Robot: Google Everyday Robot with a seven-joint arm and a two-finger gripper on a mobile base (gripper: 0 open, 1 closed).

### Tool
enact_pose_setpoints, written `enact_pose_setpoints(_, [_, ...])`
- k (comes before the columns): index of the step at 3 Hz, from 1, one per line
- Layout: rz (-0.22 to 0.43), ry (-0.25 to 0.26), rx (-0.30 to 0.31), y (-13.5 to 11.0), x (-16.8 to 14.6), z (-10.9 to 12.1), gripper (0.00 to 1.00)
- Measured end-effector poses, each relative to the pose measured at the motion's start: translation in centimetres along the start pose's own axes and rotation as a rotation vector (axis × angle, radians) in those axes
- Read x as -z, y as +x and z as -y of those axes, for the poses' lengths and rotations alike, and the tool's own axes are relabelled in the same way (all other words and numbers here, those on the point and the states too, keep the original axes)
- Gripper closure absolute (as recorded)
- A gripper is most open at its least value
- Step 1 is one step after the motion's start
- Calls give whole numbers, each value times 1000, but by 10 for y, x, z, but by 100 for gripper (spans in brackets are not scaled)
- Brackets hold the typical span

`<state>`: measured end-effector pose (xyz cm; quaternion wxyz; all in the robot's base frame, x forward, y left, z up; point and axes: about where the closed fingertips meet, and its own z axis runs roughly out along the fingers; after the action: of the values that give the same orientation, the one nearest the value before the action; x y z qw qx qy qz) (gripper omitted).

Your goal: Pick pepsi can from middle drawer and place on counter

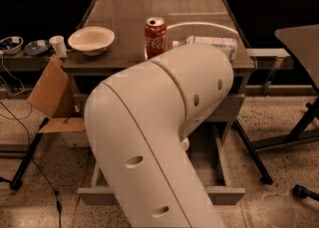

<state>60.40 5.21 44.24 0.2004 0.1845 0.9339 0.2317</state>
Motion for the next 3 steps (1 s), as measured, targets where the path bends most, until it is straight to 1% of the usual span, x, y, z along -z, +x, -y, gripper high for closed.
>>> enact_pose_setpoints(1, [14, -17, -45, -2, -16, 5, 0])
enact_pose_setpoints(2, [14, -17, -45, -2, -16, 5, 0])
enact_pose_setpoints(3, [40, 0, -33, -4, -22, 7, 0])
